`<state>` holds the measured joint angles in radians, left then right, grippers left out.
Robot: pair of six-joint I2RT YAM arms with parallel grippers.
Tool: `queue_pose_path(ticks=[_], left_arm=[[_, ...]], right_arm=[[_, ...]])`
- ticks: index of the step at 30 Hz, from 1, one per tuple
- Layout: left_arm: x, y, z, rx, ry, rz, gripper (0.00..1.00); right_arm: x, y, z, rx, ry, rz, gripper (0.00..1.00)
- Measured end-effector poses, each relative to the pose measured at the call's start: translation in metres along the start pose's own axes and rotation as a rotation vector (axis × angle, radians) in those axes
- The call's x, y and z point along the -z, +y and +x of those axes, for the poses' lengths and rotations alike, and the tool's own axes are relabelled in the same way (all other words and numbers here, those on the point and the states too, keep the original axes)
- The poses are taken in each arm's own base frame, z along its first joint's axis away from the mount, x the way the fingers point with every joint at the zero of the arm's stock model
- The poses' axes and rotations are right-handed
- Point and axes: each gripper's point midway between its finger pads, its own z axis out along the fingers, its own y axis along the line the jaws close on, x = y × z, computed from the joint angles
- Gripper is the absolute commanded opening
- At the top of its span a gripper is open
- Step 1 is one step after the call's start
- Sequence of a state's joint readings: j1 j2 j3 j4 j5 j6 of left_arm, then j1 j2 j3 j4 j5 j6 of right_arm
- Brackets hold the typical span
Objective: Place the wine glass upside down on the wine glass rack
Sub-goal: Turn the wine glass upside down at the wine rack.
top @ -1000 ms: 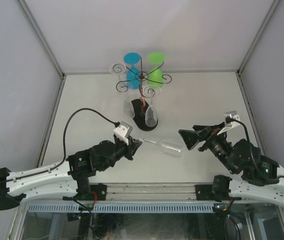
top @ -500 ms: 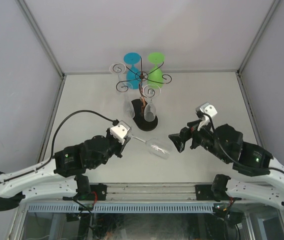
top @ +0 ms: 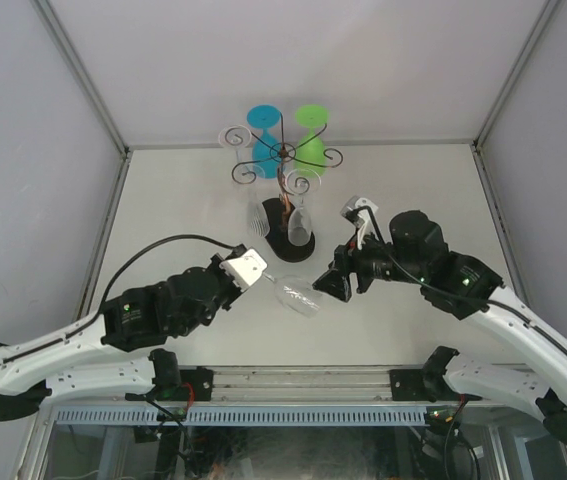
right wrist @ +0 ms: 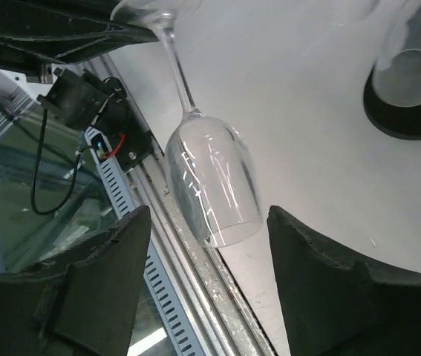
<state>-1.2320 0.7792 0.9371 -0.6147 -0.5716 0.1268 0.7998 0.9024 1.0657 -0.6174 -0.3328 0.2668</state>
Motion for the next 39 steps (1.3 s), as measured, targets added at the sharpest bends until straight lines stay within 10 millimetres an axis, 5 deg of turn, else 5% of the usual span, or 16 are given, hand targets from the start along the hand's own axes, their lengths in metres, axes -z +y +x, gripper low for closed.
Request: queue_pose_path(ticks=[18, 28, 39], left_arm=[[-0.003, -0.005, -0.014, -0.195, -0.039, 0.067, 0.00], [-0.003, -0.023, -0.019, -0.242, -0.074, 0.172, 0.00], [0.002, -0.026, -0.035, -0.225, -0.131, 0.209, 0.00]], right_arm=[[-0.052, 0.041, 0.002, 0.039, 0.101, -0.211, 0.48], [-0.070, 0.036, 0.014, 0.032, 0.150, -0.199, 0.44], [-0.078, 0.039, 0.020, 0.033, 0.176, -0.211, 0.30]])
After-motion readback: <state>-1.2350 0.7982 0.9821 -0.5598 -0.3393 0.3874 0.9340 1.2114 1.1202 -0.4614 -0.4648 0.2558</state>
